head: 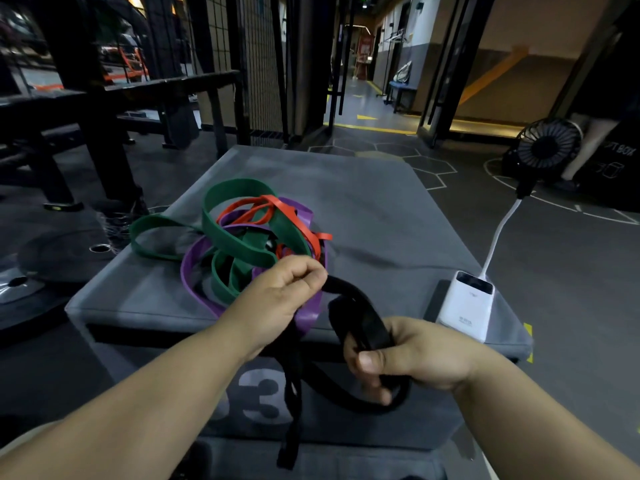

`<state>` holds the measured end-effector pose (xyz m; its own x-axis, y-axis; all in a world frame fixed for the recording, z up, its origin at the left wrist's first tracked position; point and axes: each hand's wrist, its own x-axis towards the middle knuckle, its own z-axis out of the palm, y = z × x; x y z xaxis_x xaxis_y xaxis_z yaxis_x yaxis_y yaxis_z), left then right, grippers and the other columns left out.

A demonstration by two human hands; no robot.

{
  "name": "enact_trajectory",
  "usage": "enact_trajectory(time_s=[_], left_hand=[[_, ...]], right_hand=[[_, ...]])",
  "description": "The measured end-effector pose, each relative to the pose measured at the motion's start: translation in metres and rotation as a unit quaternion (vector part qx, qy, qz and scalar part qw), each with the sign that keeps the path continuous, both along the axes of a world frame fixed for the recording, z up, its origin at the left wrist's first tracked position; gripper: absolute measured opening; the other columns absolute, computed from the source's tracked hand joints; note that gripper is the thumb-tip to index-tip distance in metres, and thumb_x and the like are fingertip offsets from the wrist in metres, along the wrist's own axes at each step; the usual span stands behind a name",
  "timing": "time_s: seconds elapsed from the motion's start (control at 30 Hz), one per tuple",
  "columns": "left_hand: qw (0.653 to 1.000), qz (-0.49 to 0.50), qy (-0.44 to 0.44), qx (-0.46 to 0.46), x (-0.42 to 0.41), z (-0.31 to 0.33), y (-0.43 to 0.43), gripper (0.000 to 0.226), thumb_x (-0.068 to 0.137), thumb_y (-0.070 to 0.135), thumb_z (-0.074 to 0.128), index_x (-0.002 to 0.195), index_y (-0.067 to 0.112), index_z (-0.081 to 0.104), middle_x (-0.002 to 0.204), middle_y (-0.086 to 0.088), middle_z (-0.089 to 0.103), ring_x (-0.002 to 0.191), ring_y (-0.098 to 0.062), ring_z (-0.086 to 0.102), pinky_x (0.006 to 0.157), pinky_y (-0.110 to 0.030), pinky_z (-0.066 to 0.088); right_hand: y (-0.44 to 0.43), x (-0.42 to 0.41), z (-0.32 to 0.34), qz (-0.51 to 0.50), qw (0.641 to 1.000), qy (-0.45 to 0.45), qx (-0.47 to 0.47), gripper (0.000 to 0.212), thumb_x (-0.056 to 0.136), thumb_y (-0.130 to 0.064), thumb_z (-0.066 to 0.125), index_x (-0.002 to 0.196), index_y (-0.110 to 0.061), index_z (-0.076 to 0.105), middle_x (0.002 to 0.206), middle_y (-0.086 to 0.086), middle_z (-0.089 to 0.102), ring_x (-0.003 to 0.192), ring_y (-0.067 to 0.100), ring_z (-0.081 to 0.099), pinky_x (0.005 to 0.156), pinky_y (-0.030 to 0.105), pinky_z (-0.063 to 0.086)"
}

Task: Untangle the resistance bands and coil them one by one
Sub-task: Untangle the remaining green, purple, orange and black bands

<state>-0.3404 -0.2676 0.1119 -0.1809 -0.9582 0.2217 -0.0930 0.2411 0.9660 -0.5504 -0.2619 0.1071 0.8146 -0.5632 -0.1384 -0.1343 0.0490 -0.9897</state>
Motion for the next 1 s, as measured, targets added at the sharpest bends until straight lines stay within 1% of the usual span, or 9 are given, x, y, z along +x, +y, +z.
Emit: enact_trajectory(time_s=[0.1,0.2,0.33,0.43,0.53,0.67,0.8,0.9,1.0], left_hand=[[0.998,0.002,0.022,0.053,0.003,0.006,-0.001,0.014,0.080,0.035,0.062,0.075,0.025,0.071,0.069,0.020,0.062,0.070,0.005,0.056,0.075,-0.018,0.040],[0.988,-0.044,0.096,0.113,0.007,0.007,-0.002,0.017,0.064,0.039,0.071,0.062,0.022,0.074,0.055,0.007,0.056,0.058,-0.008,0.049,0.056,-0.014,0.042],[0.968,-0.130,0.144,0.157,0.010,0.003,-0.005,0.056,0.031,0.061,0.091,0.059,0.019,0.065,0.051,-0.001,0.051,0.046,-0.010,0.046,0.040,-0.015,0.039],[0.971,-0.149,0.113,0.149,0.007,-0.005,-0.005,0.064,0.035,0.070,0.085,0.064,0.015,0.068,0.060,-0.003,0.059,0.056,-0.013,0.054,0.054,-0.020,0.047],[0.982,-0.130,0.047,0.126,0.000,-0.014,-0.005,0.086,0.045,0.074,0.080,0.088,0.000,0.068,0.082,-0.007,0.064,0.080,-0.017,0.059,0.079,-0.029,0.046],[0.989,-0.108,-0.020,0.103,-0.011,-0.014,0.000,0.059,0.067,0.071,0.054,0.088,0.016,0.058,0.080,-0.004,0.055,0.077,-0.017,0.050,0.076,-0.032,0.040],[0.988,-0.128,-0.034,0.076,-0.018,-0.019,0.008,0.064,0.082,0.073,0.036,0.123,0.026,0.051,0.119,0.000,0.064,0.118,-0.013,0.057,0.108,-0.034,0.040],[0.982,-0.183,0.005,0.055,-0.022,-0.013,0.019,0.064,0.080,0.069,0.050,0.124,0.023,0.046,0.108,0.015,0.067,0.104,0.006,0.061,0.089,-0.015,0.047],[0.989,-0.148,-0.001,0.022,-0.023,-0.009,0.016,0.053,0.073,0.057,0.061,0.109,0.019,0.052,0.088,0.002,0.060,0.079,-0.004,0.060,0.074,-0.024,0.048]], right_hand=[[-0.003,-0.004,0.000,0.016,0.997,-0.048,0.050,0.028,0.080,-0.044,0.075,0.082,-0.019,0.064,0.055,-0.009,0.048,0.045,0.006,0.046,0.069,0.027,0.050],[-0.007,-0.010,0.000,0.053,0.989,-0.100,0.095,0.026,0.082,-0.045,0.074,0.084,-0.019,0.067,0.053,-0.013,0.049,0.045,0.002,0.051,0.069,0.026,0.051],[-0.009,-0.011,-0.003,0.121,0.974,-0.160,0.108,0.023,0.089,-0.039,0.067,0.091,-0.017,0.065,0.054,-0.009,0.043,0.055,0.001,0.057,0.076,0.030,0.047],[-0.008,-0.010,0.000,0.137,0.962,-0.206,0.112,0.022,0.089,-0.036,0.067,0.085,-0.014,0.063,0.055,-0.003,0.043,0.059,0.003,0.058,0.077,0.032,0.043],[-0.007,-0.007,0.002,0.128,0.958,-0.235,0.097,0.026,0.088,-0.032,0.068,0.074,-0.015,0.054,0.058,0.001,0.042,0.058,0.005,0.055,0.077,0.034,0.041],[-0.006,-0.003,0.006,0.102,0.959,-0.245,0.098,0.032,0.088,-0.027,0.068,0.071,-0.011,0.046,0.062,0.006,0.035,0.050,0.009,0.045,0.074,0.032,0.042],[-0.007,-0.002,0.011,0.091,0.955,-0.263,0.102,0.033,0.090,-0.027,0.065,0.070,-0.009,0.046,0.066,0.006,0.035,0.052,0.008,0.047,0.073,0.031,0.045],[-0.008,0.000,0.013,0.074,0.961,-0.249,0.093,0.032,0.089,-0.031,0.065,0.068,-0.012,0.049,0.067,0.001,0.043,0.065,0.013,0.052,0.076,0.034,0.044],[-0.008,-0.007,0.018,0.019,0.983,-0.175,0.060,0.028,0.079,-0.036,0.074,0.070,-0.011,0.064,0.071,0.004,0.059,0.075,0.022,0.057,0.078,0.031,0.046]])
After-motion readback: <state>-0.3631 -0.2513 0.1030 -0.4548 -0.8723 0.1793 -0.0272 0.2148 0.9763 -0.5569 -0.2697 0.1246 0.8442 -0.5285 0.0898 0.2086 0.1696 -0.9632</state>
